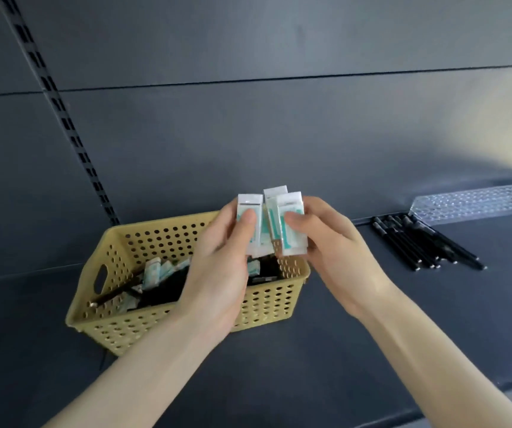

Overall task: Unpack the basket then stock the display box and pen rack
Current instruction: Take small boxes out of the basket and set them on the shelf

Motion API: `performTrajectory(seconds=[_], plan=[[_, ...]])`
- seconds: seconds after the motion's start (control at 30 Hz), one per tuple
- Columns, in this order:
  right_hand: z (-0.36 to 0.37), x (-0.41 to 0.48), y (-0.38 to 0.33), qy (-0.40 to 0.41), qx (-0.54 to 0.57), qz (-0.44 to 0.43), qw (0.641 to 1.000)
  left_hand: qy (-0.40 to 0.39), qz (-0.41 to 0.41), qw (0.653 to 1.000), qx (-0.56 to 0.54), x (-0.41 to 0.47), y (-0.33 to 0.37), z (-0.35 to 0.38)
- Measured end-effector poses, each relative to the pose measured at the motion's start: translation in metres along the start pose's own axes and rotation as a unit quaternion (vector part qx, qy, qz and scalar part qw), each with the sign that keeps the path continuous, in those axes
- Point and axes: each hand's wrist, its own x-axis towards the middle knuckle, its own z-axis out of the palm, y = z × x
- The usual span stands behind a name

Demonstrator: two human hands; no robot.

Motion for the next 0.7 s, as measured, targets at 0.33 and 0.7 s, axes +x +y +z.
performTrajectory(seconds=[0.33, 0.7], plan=[[-0.202, -0.181, -0.004, 0.215, -0.066, -0.066, 0.972, -0.1, -0.028, 0.995, -0.002, -0.089, -0.109, 0.229], [-0.385, -0.268, -0.019, 0.359, -0.068, -0.049, 0.929, -0.162, -0.106, 0.981, -0.006, -0.117, -0.199, 0.422]])
